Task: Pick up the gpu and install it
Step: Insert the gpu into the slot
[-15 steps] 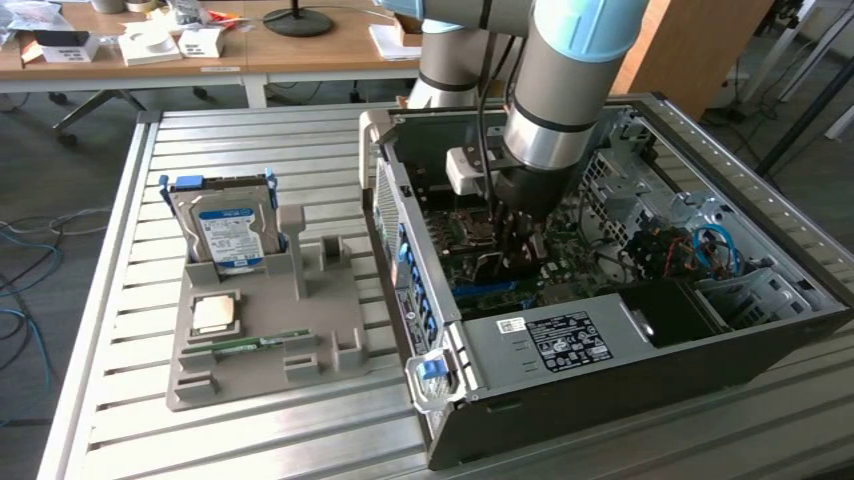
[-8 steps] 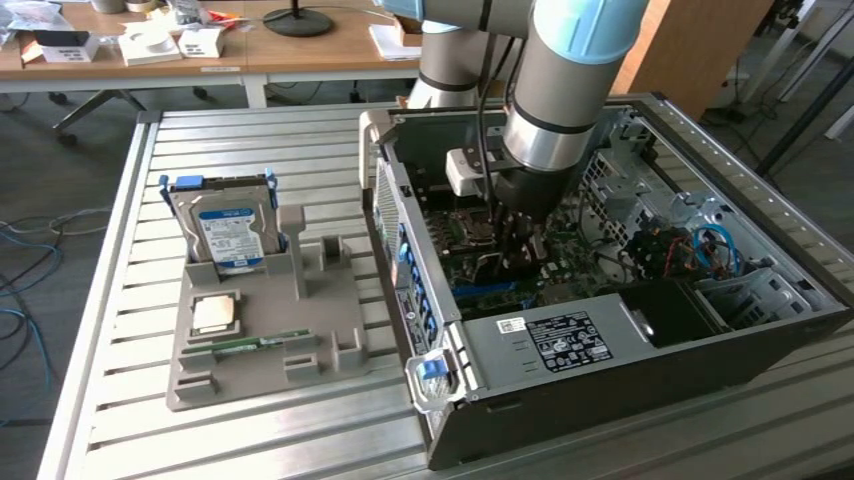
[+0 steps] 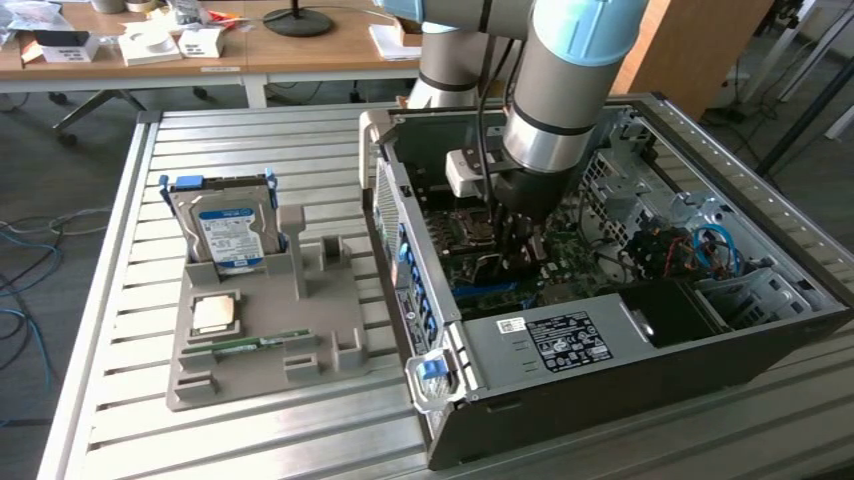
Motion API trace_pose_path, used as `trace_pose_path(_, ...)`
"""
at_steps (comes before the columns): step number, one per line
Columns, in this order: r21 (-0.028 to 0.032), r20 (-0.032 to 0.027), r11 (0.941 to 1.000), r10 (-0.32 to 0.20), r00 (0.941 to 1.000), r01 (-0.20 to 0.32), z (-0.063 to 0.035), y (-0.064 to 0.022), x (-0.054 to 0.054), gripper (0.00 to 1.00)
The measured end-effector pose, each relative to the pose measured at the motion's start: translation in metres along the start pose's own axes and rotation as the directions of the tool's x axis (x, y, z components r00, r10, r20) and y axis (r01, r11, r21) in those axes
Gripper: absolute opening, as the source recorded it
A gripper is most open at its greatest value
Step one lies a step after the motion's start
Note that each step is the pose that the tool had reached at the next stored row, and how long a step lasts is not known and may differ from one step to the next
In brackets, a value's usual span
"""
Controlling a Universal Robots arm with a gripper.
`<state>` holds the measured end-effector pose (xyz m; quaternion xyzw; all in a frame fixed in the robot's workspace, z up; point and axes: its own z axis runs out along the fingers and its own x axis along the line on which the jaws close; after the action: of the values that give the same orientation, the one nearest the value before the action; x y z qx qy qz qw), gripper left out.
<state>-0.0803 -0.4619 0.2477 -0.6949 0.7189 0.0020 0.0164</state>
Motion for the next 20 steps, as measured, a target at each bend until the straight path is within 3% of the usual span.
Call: trace_pose_path(20,0.0003,0.0000,1.0000,0.000,1.0000,0.000,0.0006,0.0019,0.0000,0.26)
